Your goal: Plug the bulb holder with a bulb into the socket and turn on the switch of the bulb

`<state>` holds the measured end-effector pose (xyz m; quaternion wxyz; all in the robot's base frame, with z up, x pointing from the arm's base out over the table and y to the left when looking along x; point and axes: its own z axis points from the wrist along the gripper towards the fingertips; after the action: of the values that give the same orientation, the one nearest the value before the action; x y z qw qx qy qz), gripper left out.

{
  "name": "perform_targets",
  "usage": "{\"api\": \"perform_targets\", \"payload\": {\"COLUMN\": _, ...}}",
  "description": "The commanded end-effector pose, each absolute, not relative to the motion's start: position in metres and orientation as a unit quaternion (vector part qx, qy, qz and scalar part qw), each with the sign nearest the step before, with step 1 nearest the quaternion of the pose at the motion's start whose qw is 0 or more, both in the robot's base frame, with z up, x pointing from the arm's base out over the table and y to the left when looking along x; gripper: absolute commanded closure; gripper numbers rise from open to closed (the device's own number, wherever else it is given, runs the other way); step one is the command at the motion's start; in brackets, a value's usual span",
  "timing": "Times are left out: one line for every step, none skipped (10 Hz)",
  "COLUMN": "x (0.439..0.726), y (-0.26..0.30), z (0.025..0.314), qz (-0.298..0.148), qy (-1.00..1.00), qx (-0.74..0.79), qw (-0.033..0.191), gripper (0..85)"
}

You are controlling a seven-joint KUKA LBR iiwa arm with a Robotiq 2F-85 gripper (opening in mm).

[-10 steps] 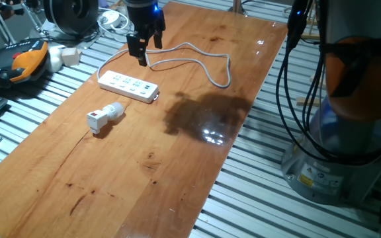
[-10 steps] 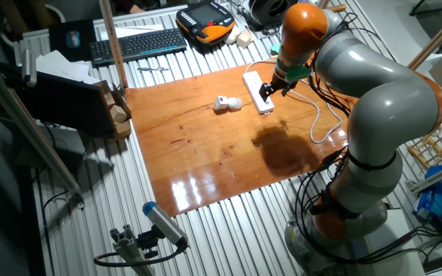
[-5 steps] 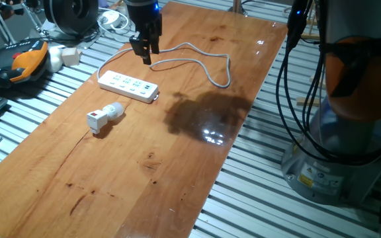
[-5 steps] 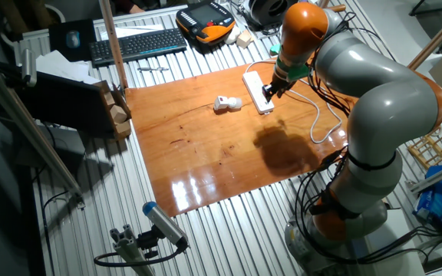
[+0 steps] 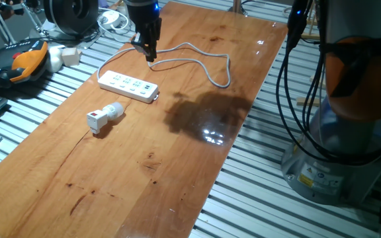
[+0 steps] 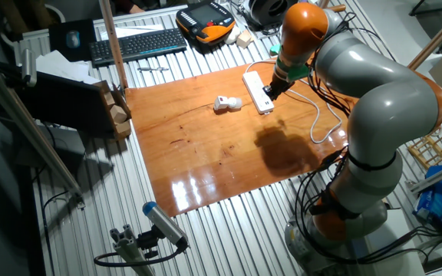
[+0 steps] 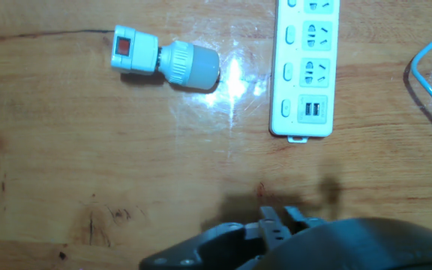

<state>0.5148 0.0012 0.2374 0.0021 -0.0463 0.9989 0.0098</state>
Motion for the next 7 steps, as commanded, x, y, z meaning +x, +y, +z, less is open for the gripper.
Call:
{"api": "perform_targets", "payload": {"x": 0.5147, "y": 0.001, "z": 0.2373, "qz": 0.011, "qy": 0.999, "qx": -0.046, "qw": 0.001, "gripper": 85.0}}
{"api": "perform_targets", "payload": {"x": 0.5147, "y": 0.001, "z": 0.2373, "qz": 0.013, "qy": 0.999, "qx": -0.044, "qw": 0.002, "gripper": 85.0}}
{"api": "perform_targets", "payload": {"x": 0.5148, "y": 0.0009, "z": 0.2372, "qz": 0.015, "qy": 0.999, "qx": -0.043, "qw": 0.001, "gripper": 85.0}}
{"api": "perform_targets", "payload": {"x": 0.5147, "y": 0.0008, "z": 0.2372, "qz": 0.017, "qy": 0.999, "qx": -0.043, "qw": -0.001, "gripper": 85.0}}
{"api": "perform_targets", "payload": {"x": 0.5147, "y": 0.0009, "z": 0.2372, "qz": 0.018, "qy": 0.999, "qx": -0.043, "qw": -0.001, "gripper": 85.0}}
{"api": "perform_targets", "payload": {"x": 0.515, "y": 0.0012, "z": 0.2371, "qz": 0.018, "qy": 0.999, "qx": -0.041, "qw": 0.001, "gripper": 85.0}}
{"api": "perform_targets", "payload": {"x": 0.5151, "y": 0.0018, "z": 0.237, "qz": 0.017, "qy": 0.999, "qx": -0.037, "qw": 0.005, "gripper": 68.0}}
